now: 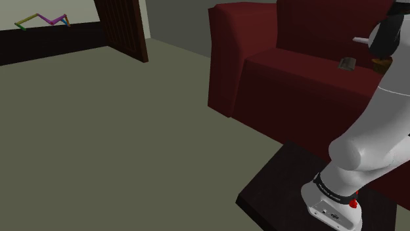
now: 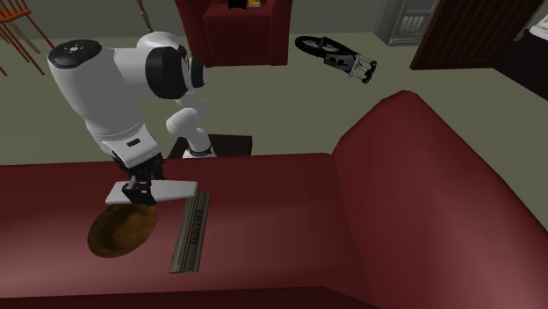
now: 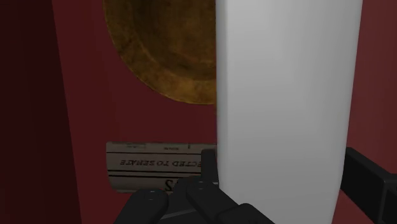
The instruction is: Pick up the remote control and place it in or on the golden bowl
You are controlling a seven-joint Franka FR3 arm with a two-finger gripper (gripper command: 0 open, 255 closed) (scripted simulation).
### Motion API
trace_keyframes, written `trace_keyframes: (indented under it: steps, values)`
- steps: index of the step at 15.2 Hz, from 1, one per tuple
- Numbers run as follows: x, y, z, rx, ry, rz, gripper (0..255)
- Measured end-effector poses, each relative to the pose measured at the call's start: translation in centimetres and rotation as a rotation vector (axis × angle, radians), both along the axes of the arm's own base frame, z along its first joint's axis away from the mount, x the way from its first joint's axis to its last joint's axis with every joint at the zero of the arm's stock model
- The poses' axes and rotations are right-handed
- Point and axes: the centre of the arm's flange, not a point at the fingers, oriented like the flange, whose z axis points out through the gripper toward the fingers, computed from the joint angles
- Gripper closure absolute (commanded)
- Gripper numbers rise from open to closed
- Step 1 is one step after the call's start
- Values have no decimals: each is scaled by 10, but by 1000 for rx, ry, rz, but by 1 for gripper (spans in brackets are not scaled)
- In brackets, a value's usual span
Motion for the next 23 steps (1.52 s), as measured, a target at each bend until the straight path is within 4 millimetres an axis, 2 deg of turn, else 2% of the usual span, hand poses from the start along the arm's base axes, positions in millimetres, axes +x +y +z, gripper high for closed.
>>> trace_keyframes:
  steps: [7,9,23]
  values:
    - [-79,-44,2,0,0,0,255]
    - [-93,-53,-1,1,0,1,255]
    - [-97,-54,-68,1,-1,2,255]
